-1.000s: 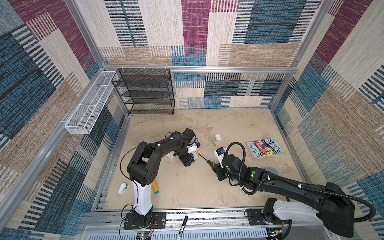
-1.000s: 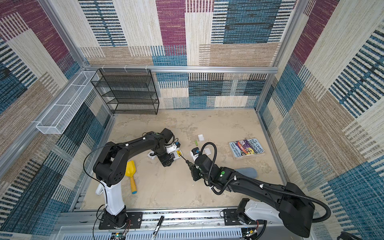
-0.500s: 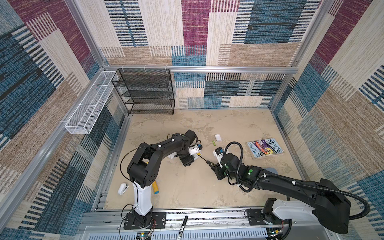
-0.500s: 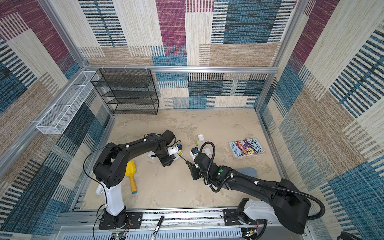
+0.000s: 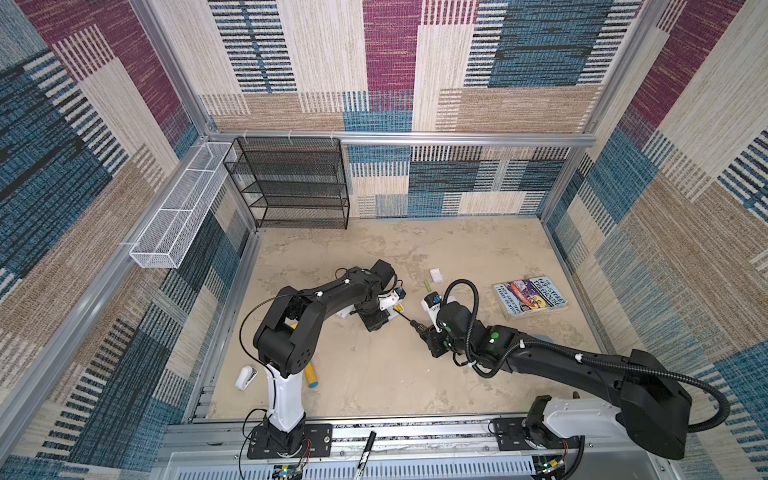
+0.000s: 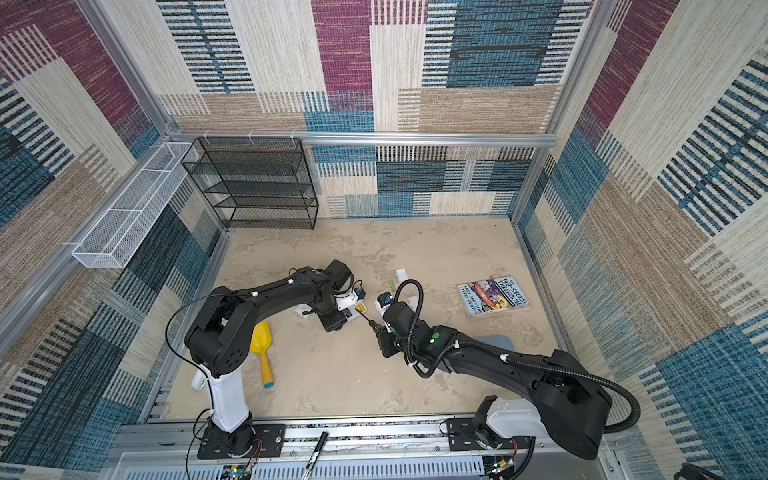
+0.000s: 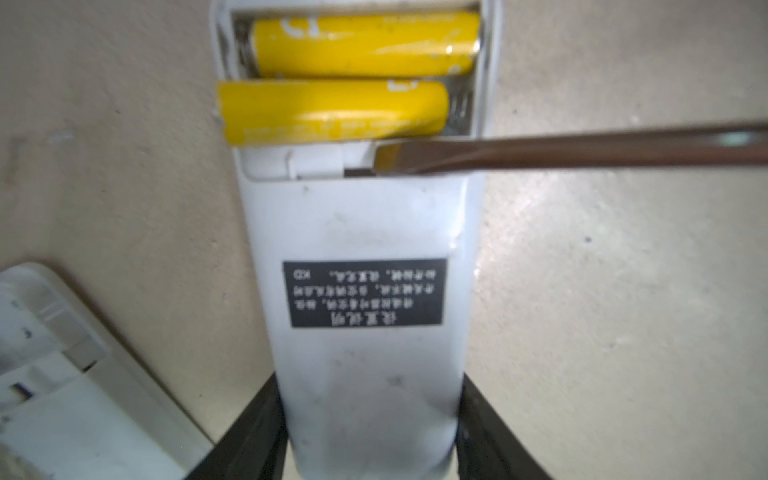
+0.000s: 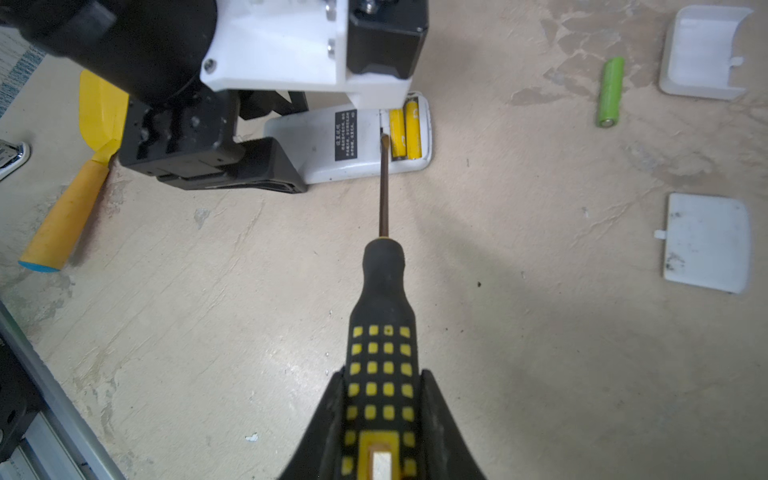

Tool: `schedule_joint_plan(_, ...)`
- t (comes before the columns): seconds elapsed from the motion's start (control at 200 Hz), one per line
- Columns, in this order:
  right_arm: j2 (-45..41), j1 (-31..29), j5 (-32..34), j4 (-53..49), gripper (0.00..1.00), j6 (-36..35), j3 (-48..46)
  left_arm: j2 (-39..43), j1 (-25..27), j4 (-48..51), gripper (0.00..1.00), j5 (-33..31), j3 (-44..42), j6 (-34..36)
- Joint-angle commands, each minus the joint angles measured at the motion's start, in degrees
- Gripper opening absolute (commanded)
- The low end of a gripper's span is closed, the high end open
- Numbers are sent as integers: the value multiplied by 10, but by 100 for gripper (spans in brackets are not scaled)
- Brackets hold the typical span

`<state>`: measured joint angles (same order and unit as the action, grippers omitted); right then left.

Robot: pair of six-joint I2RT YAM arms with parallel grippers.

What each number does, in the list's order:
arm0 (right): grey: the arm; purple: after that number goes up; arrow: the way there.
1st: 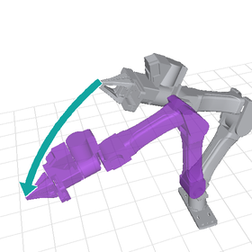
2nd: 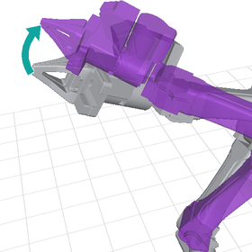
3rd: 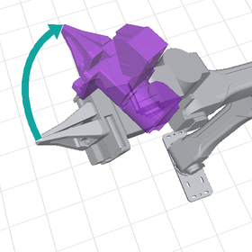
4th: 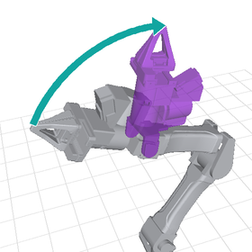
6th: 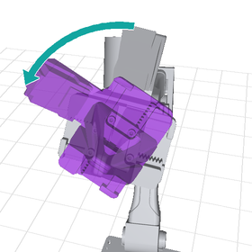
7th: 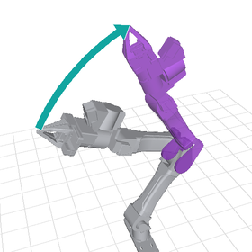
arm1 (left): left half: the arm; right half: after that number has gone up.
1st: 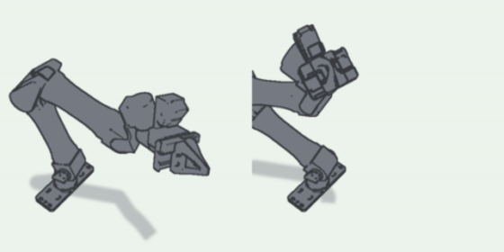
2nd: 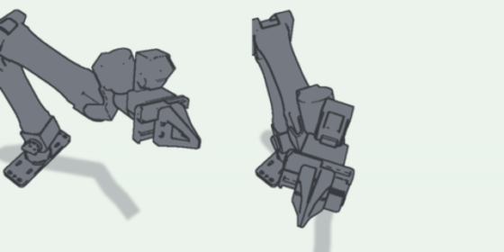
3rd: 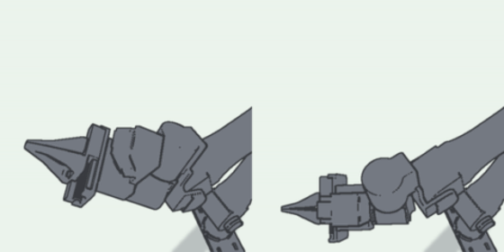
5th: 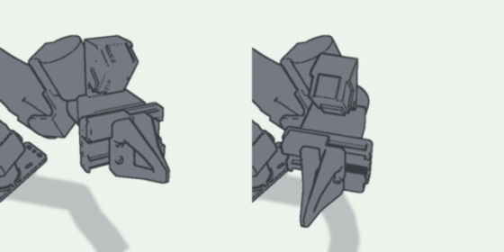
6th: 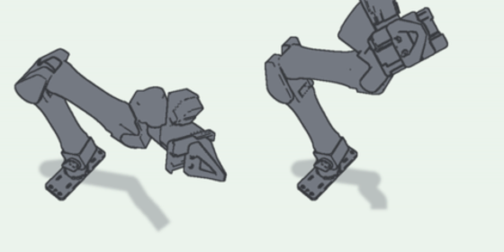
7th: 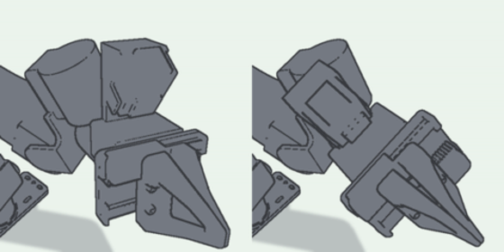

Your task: Unload the batteries from the remote control

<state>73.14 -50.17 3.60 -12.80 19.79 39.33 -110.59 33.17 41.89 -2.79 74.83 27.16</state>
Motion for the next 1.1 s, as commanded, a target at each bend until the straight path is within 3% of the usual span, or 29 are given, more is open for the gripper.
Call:
schedule_joint_plan(0.0, 4, 1, 12, -32, 0, -3, 13, -2, 1, -32, 56, -59, -1, 8)
schedule_joint_plan(0.215, 9, 2, 12, -33, 0, 4, 13, 11, 12, -31, 56, -70, 0, -9)
schedule_joint_plan(0.711, 41, 3, 18, 66, 0, 20, -1, -7, 30, -19, 56, -22, 0, -22)
schedule_joint_plan(0.876, 22, 3, 22, 95, 0, 22, -27, -14, 30, -6, 56, 2, 7, -22)
schedule_joint_plan(1.092, -21, 3, 45, 61, 0, -2, -42, -43, 31, 20, 56, 14, 31, -22)
